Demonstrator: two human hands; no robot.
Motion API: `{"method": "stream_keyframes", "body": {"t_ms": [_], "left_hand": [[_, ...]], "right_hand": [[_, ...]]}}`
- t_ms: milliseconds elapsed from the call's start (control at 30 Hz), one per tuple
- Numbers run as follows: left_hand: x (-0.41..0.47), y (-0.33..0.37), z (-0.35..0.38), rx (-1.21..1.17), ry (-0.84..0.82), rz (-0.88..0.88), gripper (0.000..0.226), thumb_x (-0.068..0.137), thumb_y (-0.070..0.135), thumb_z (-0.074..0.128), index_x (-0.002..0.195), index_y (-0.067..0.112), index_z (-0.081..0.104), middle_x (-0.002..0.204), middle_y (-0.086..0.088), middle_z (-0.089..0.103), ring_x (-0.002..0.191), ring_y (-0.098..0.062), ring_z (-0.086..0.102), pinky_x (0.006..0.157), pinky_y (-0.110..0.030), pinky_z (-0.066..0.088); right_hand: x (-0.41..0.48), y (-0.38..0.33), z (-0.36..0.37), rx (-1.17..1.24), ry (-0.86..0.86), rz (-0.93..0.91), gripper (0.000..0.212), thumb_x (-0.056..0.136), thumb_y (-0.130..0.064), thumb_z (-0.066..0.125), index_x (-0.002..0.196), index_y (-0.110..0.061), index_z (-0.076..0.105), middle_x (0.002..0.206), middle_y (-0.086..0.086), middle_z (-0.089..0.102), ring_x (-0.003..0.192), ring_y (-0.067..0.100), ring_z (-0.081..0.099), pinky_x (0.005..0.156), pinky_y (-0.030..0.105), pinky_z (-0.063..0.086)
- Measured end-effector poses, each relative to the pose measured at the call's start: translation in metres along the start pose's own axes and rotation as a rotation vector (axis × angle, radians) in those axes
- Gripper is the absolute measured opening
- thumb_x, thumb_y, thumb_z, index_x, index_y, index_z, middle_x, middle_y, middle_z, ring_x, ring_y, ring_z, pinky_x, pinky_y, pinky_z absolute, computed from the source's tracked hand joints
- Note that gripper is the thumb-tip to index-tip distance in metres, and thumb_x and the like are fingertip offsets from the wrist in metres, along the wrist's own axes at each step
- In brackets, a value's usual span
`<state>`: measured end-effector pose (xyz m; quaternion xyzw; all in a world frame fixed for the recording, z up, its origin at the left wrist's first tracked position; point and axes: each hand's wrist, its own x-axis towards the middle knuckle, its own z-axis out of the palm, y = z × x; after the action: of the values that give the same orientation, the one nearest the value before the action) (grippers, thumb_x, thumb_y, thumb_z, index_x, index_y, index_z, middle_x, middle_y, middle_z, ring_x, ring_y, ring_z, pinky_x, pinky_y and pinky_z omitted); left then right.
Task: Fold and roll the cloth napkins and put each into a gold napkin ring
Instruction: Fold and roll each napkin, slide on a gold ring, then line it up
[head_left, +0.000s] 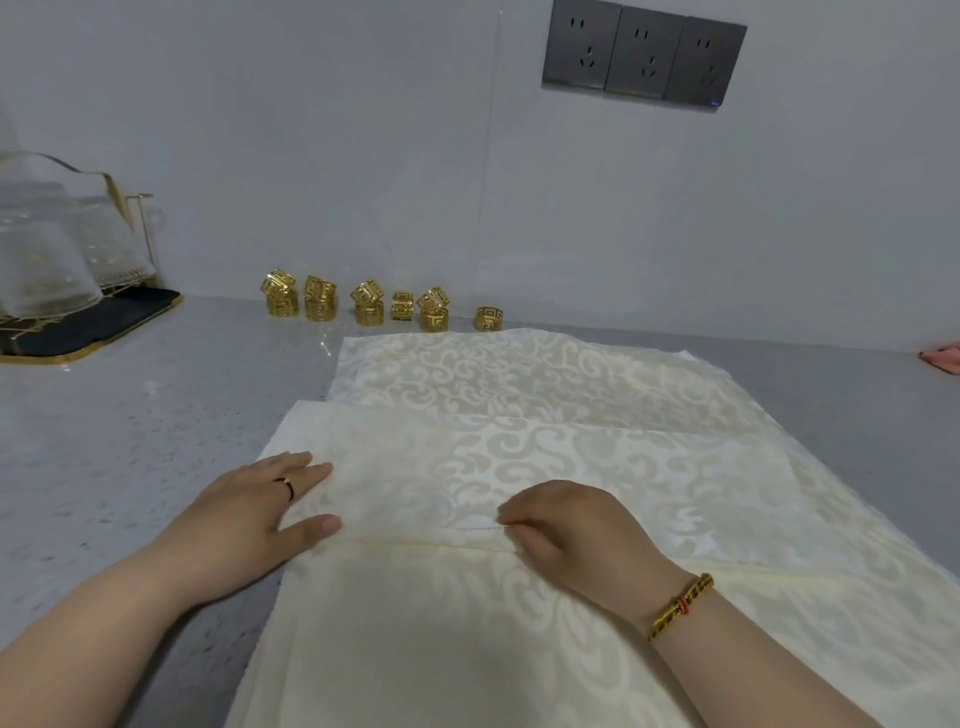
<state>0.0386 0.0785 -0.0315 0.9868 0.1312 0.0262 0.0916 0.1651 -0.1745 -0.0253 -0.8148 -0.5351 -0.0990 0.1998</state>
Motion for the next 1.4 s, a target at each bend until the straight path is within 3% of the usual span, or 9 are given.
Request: {"method": "stream_keyframes", "body": {"t_ms": [167, 367, 533, 767, 900, 1000, 1100, 1233, 1400], "left_hand": [[-0.002, -0.004, 0.001, -0.001, -0.022, -0.046, 0.102, 0.06, 0.086, 0.005, 0.145, 0.031, 0.016, 0.154, 0.009, 0.009, 0.141, -0.008, 0.008, 0.112, -0.02, 0.008], [-0.007, -0.003, -0.003, -0.132, -0.051, -0.049, 0.125, 0.04, 0.099, 0.009, 0.142, 0.029, 0.027, 0.147, 0.017, 0.017, 0.139, -0.008, 0.017, 0.108, -0.018, 0.012], [0.017, -0.003, -0.022, -0.599, 0.208, -0.199, 0.044, 0.089, 0.04, 0.043, 0.123, 0.014, 0.055, 0.127, -0.005, 0.055, 0.11, -0.019, 0.05, 0.093, -0.03, 0.035], [0.097, -0.016, -0.033, -0.149, -0.111, -0.273, 0.061, 0.091, 0.047, 0.044, 0.14, 0.013, 0.033, 0.149, -0.007, 0.029, 0.136, -0.025, 0.028, 0.11, -0.032, 0.024], [0.11, -0.004, -0.034, -0.211, -0.051, -0.265, 0.05, 0.084, 0.038, 0.061, 0.126, 0.014, 0.049, 0.134, -0.004, 0.045, 0.124, -0.022, 0.041, 0.1, -0.027, 0.034], [0.11, 0.0, -0.034, -0.319, 0.002, -0.282, 0.039, 0.082, 0.025, 0.066, 0.116, 0.01, 0.054, 0.112, -0.003, 0.05, 0.108, -0.019, 0.048, 0.085, -0.022, 0.037], [0.107, 0.001, -0.036, -0.446, 0.061, -0.308, 0.013, 0.083, 0.019, 0.065, 0.092, 0.012, 0.058, 0.099, -0.004, 0.055, 0.09, -0.017, 0.049, 0.077, -0.024, 0.037], [0.101, -0.008, -0.04, -0.605, 0.072, -0.357, 0.009, 0.085, 0.02, 0.064, 0.09, 0.013, 0.061, 0.101, -0.003, 0.055, 0.096, -0.018, 0.049, 0.085, -0.026, 0.038], [0.091, -0.021, -0.047, -0.564, -0.124, -0.408, 0.035, 0.089, 0.031, 0.057, 0.108, 0.003, 0.062, 0.111, -0.008, 0.06, 0.107, -0.024, 0.051, 0.091, -0.029, 0.036]], "right_hand": [[-0.003, 0.002, 0.001, 0.083, 0.051, 0.061, 0.028, 0.07, -0.028, 0.043, 0.066, -0.016, 0.067, 0.076, -0.008, 0.072, 0.069, 0.007, 0.064, 0.055, 0.023, 0.054], [-0.007, 0.007, 0.007, 0.146, 0.043, 0.122, 0.045, 0.068, -0.041, 0.038, 0.077, -0.01, 0.07, 0.105, -0.012, 0.067, 0.108, 0.0, 0.044, 0.073, 0.003, 0.038], [-0.01, 0.008, 0.005, 0.183, 0.005, 0.153, 0.041, 0.069, -0.037, 0.044, 0.09, -0.013, 0.069, 0.114, -0.015, 0.062, 0.099, -0.01, 0.045, 0.074, -0.001, 0.032], [-0.01, 0.01, 0.007, 0.208, 0.044, 0.16, 0.062, 0.058, -0.06, 0.032, 0.086, -0.018, 0.067, 0.104, -0.029, 0.051, 0.104, -0.017, 0.035, 0.075, -0.002, 0.032], [-0.009, 0.011, 0.011, 0.187, 0.063, 0.125, 0.041, 0.062, -0.051, 0.042, 0.078, -0.022, 0.066, 0.1, -0.028, 0.057, 0.097, -0.017, 0.044, 0.076, -0.002, 0.035], [-0.008, 0.009, 0.01, 0.029, 0.077, 0.011, 0.014, 0.064, -0.041, 0.048, 0.069, -0.033, 0.059, 0.082, -0.024, 0.066, 0.076, -0.007, 0.058, 0.058, 0.0, 0.04], [-0.006, 0.006, 0.007, 0.002, 0.043, -0.03, 0.015, 0.067, -0.033, 0.047, 0.065, -0.032, 0.062, 0.073, -0.022, 0.065, 0.066, -0.005, 0.06, 0.051, 0.008, 0.044], [-0.008, 0.011, 0.008, 0.195, 0.125, 0.042, 0.022, 0.07, -0.036, 0.046, 0.07, -0.025, 0.065, 0.079, -0.024, 0.067, 0.083, -0.002, 0.061, 0.07, 0.007, 0.046], [-0.009, 0.015, 0.008, 0.348, 0.042, 0.151, 0.038, 0.061, -0.052, 0.032, 0.095, -0.041, 0.046, 0.085, -0.056, 0.046, 0.103, -0.006, 0.051, 0.083, 0.009, 0.043]]}}
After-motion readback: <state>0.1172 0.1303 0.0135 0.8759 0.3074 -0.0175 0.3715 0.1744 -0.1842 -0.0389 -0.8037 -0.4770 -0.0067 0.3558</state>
